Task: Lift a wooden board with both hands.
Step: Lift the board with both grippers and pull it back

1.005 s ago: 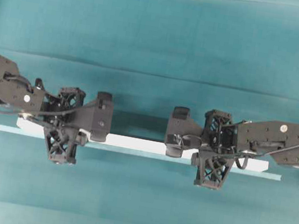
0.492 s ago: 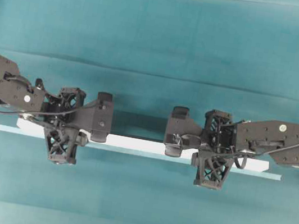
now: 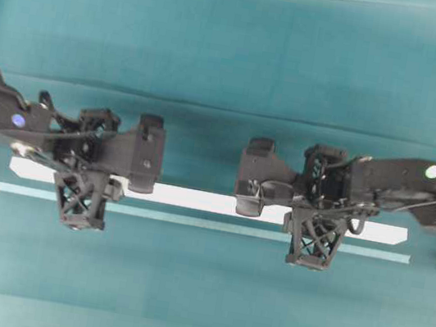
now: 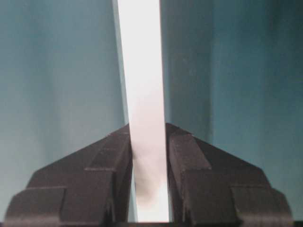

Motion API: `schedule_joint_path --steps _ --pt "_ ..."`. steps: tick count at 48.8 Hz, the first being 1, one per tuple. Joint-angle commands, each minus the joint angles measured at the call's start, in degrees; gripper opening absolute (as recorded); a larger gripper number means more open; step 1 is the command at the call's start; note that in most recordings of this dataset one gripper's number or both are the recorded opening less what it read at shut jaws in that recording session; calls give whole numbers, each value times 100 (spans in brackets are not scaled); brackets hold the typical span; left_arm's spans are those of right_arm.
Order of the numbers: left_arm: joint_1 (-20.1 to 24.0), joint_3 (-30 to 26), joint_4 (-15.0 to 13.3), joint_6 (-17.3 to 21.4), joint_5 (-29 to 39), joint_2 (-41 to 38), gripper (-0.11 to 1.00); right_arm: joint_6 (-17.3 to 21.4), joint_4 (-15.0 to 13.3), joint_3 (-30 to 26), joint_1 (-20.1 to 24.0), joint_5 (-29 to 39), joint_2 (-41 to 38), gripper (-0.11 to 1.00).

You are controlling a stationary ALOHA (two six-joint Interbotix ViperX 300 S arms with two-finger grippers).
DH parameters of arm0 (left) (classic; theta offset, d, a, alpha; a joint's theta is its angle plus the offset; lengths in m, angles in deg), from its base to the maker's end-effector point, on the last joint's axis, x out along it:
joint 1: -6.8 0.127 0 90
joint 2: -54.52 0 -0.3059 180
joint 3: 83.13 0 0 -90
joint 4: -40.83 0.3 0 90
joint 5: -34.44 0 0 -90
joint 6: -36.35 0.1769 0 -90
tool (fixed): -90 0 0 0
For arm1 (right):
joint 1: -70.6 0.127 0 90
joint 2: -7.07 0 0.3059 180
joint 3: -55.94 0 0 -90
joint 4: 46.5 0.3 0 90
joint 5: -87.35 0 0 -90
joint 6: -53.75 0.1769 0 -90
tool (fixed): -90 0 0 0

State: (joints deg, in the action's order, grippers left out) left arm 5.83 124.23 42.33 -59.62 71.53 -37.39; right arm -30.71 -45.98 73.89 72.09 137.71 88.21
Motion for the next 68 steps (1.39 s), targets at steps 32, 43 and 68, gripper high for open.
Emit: schedule_joint_path --steps 32,43,68 --pt "123 -1749 0 -44 2030 861 18 62 -26 -1907 -114 2355 387 21" --pt "176 -2364 0 -62 2505 888 18 62 -185 -2584 -114 2927 378 21" --pt "290 -3630 0 9 3454 861 18 18 -650 -3850 -97 4069 220 21"
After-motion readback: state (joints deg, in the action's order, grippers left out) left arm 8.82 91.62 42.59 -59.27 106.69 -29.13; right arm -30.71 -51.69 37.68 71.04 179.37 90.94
